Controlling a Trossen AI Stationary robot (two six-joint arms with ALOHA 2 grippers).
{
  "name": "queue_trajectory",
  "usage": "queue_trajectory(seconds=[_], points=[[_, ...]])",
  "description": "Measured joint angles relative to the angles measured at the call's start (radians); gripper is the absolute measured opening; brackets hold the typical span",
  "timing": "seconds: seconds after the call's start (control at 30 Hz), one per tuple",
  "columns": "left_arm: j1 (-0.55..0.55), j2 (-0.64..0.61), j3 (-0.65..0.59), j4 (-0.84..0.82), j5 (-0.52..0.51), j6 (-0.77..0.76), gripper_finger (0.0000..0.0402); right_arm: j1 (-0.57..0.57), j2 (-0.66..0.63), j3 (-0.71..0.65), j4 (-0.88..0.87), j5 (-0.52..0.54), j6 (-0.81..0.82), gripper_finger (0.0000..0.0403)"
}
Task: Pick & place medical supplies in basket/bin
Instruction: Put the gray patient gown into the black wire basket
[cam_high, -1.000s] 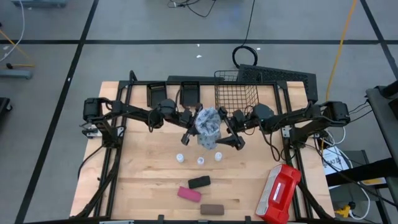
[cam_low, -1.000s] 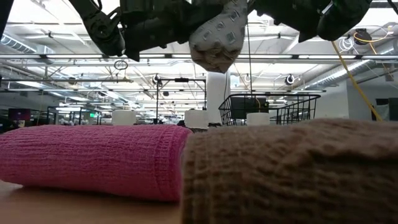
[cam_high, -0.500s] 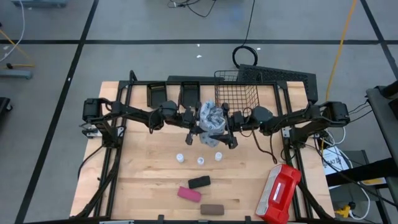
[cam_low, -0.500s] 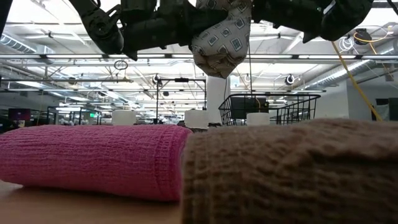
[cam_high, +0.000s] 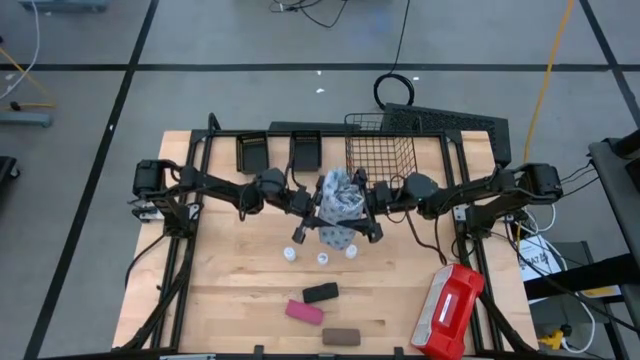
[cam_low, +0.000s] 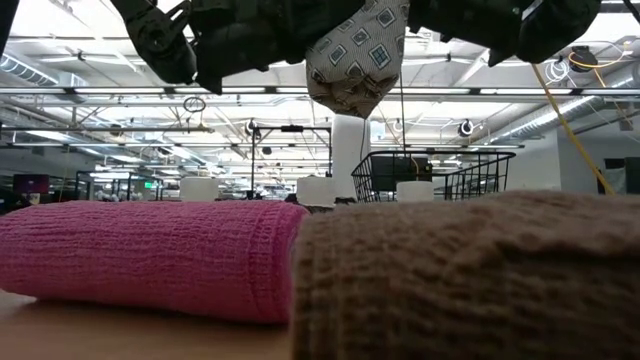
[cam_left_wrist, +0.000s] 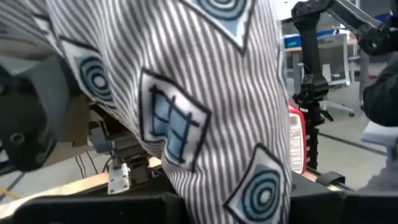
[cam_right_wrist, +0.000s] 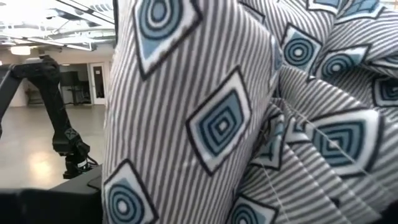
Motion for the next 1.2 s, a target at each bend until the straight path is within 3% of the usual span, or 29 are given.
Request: queue_trajectory(seconds=[0.23,0.4,0.47,0.63,0.8,1.03,1.2], points=[[0.007,-0.065,-0.003,-0.007,0.199,-0.003,0.0091,0.033,-0.002,0.003,-0.036,0.012,-0.071,0.0339],[-0.007,-0.140,-0.002,0.012,0.317,-0.008,0.0091,0.051,-0.010,-0.001,-0.066,-0.095,-0.111,0.0339],[-0.019,-0.165,0.000,0.027,0.344,-0.007,0.0091,0.049,-0.017,-0.003,-0.094,-0.084,-0.102,0.0339],[-0.032,-0.184,0.000,0.004,0.313,-0.004,0.0091,0.050,-0.058,0.001,-0.139,-0.027,-0.099,0.0338],[-0.032,-0.177,0.000,-0.041,0.287,0.003,0.0091,0.056,-0.061,0.020,-0.077,-0.093,-0.075,0.0338],[-0.034,-0.177,-0.001,-0.082,0.236,0.015,0.0091,0.055,-0.047,0.135,-0.149,-0.217,-0.025,0.0338],[-0.043,-0.177,-0.001,-0.083,0.229,0.020,0.0091,0.055,-0.045,0.166,-0.159,-0.221,-0.028,0.0338]])
